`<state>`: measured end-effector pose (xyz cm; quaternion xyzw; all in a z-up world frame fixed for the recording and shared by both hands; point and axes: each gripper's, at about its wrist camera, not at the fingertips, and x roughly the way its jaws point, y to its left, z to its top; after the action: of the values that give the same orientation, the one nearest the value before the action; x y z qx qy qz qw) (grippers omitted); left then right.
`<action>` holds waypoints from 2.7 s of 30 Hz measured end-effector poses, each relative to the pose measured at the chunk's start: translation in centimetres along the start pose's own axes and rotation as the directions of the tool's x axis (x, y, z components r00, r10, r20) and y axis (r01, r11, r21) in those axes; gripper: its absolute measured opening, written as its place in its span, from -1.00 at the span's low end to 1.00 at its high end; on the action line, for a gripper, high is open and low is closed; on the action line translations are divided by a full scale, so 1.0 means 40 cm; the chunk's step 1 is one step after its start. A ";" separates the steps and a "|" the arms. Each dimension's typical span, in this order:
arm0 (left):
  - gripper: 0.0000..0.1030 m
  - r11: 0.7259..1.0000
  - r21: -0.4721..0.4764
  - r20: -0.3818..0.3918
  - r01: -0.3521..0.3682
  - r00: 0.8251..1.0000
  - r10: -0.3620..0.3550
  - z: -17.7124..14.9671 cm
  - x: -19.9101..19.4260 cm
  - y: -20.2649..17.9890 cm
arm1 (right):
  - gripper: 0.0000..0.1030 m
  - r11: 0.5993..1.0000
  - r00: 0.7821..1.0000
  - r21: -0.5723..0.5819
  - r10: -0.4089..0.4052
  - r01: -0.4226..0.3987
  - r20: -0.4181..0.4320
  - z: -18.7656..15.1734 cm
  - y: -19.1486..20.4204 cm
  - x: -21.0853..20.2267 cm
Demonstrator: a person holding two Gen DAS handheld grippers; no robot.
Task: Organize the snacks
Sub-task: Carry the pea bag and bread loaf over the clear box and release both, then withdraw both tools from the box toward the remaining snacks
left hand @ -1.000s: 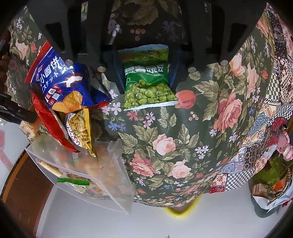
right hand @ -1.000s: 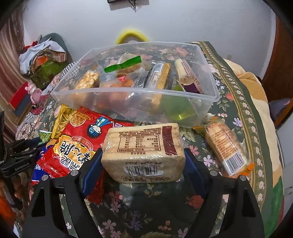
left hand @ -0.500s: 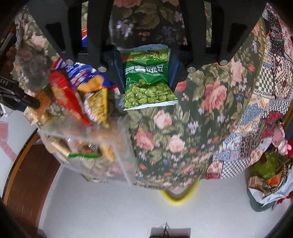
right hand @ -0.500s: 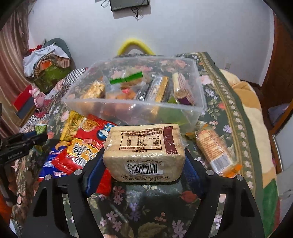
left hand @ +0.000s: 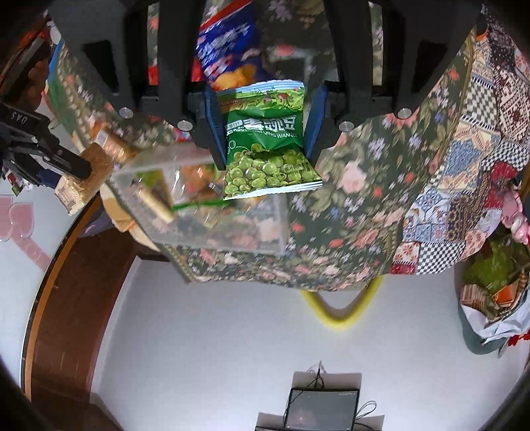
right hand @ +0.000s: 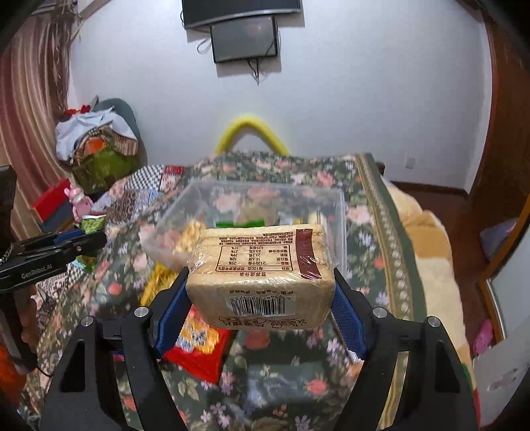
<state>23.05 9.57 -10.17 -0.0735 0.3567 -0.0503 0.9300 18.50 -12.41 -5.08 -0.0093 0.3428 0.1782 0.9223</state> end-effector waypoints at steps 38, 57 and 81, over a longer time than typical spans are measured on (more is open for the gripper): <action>-0.14 0.999 -0.029 -0.172 -0.017 0.985 0.011 0.173 0.429 -0.078 | 0.47 0.997 0.992 0.042 -0.058 0.063 -0.111 0.126 -0.059 0.288; 0.29 0.999 -0.028 -0.142 -0.025 0.990 0.021 0.148 0.327 -0.093 | 0.63 0.998 0.994 0.010 -0.054 0.055 -0.096 0.127 -0.045 0.239; 0.69 0.999 -0.006 -0.219 -0.050 0.975 0.048 -0.107 0.047 -0.042 | 0.78 0.993 0.986 -0.057 -0.113 0.106 -0.121 -0.082 -0.122 -0.033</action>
<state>21.51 7.22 -14.25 -0.0640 0.4587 -0.0331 0.8857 17.14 -17.85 -7.26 -0.0624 0.3936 0.1349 0.9072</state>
